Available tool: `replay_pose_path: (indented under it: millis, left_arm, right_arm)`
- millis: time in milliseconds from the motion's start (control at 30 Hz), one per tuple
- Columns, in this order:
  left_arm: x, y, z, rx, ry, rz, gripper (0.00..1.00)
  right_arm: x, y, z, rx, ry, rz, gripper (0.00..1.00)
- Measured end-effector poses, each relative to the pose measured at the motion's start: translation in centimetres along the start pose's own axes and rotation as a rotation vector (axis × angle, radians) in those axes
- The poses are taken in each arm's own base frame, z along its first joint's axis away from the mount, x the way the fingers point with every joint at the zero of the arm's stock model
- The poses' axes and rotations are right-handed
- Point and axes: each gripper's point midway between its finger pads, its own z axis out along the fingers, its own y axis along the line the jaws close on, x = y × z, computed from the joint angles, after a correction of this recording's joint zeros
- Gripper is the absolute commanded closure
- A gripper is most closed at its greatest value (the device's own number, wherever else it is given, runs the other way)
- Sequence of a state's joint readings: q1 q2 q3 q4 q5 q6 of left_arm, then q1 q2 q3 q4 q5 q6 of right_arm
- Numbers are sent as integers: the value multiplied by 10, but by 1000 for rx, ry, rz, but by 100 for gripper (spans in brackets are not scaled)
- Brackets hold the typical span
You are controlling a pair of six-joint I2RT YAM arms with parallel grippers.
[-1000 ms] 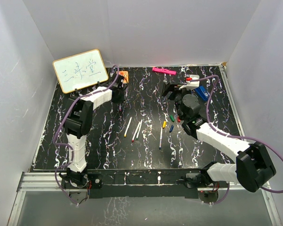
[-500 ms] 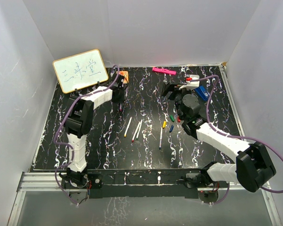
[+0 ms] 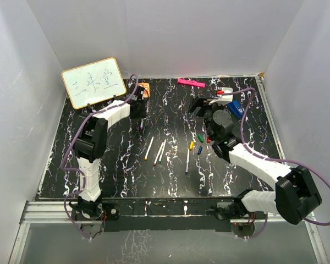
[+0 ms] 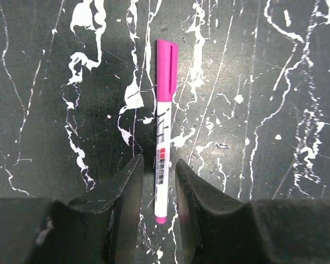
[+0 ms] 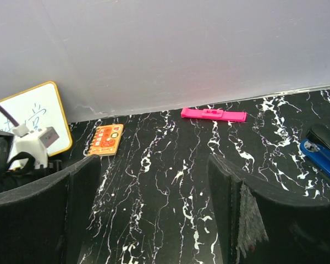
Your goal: Insert the pens into the pen caps
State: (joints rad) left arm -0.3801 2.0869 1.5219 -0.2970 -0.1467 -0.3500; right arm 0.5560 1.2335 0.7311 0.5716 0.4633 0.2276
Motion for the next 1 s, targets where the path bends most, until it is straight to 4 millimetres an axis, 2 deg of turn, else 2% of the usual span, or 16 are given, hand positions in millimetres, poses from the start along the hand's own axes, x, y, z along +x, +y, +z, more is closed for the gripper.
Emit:
replay_pose_path:
  millis: [133, 300, 367, 467, 567, 733, 800, 867, 1000]
  left_arm:
    - [-7, -2, -18, 24, -36, -3, 73]
    - [-5, -6, -59, 104, -82, -11, 75]
    - [7, -8, -75, 138, -84, -11, 75]
    - [30, -13, -89, 159, -59, 10, 74]
    - [54, -33, -96, 178, -20, 74, 72]
    - [92, -67, -108, 212, 37, 185, 71]
    - [103, -70, -108, 213, 58, 200, 71]
    - [110, -65, -106, 195, 79, 195, 71]
    - [115, -56, -104, 157, 95, 187, 70]
  right_arm:
    - [1, -5, 0, 26, 2, 0, 26]
    - [13, -16, -2, 82, 43, -2, 26]
    - [21, -23, -2, 106, 71, -4, 26]
    - [37, -38, -1, 158, 127, -5, 27]
    - [54, -63, 0, 222, 189, 3, 27]
    - [66, -90, -2, 295, 239, 22, 27]
    - [68, -91, -3, 298, 250, 30, 27]
    - [71, -92, -4, 296, 262, 32, 27]
    - [80, -92, -9, 288, 288, 29, 27]
